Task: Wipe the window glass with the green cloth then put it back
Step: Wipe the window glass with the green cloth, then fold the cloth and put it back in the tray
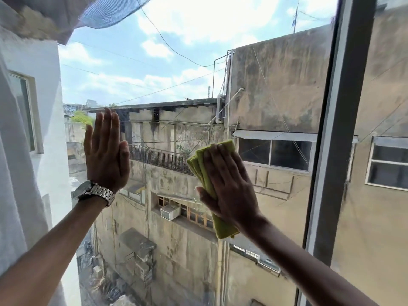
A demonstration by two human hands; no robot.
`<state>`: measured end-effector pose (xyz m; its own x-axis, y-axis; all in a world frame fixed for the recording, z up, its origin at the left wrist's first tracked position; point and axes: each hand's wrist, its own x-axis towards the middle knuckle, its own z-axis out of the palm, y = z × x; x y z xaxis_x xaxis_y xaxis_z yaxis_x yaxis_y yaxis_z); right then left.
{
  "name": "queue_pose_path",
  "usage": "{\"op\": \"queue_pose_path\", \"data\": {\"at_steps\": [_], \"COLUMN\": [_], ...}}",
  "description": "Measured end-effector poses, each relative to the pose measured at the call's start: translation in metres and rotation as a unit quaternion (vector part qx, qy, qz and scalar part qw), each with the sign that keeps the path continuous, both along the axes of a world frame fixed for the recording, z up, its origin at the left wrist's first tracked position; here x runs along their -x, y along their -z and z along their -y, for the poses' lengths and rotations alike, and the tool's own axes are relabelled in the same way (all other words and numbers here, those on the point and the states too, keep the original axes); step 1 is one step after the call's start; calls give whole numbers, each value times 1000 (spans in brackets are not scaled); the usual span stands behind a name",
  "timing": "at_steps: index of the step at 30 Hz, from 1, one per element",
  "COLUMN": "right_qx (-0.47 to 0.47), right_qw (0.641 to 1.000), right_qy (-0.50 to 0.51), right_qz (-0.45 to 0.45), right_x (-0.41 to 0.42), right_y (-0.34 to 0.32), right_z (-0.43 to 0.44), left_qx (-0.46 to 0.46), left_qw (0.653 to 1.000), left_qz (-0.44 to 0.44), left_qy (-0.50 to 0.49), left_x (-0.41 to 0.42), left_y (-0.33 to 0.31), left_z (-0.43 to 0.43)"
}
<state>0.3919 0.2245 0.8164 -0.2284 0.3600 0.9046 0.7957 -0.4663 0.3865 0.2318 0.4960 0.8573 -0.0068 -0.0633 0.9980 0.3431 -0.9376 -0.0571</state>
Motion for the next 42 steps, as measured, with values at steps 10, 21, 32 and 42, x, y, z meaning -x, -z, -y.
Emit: {"op": "queue_pose_path", "data": {"at_steps": [10, 21, 32, 42], "right_qx": [213, 142, 45, 363], "right_qw": [973, 980, 802, 348], "right_qy": [-62, -47, -108, -44], "right_qz": [-58, -131, -586, -863], "right_x": [73, 108, 111, 144], "right_y": [5, 19, 140, 521], "right_z": [-54, -10, 32, 208], "left_qx": [103, 491, 678, 937], "left_qw": [992, 829, 596, 230], "left_qz": [-66, -146, -158, -195], "left_qy": [-24, 224, 400, 176], "left_x": [25, 49, 56, 148], "left_y": [-11, 27, 144, 576], "left_z": [42, 147, 177, 301]}}
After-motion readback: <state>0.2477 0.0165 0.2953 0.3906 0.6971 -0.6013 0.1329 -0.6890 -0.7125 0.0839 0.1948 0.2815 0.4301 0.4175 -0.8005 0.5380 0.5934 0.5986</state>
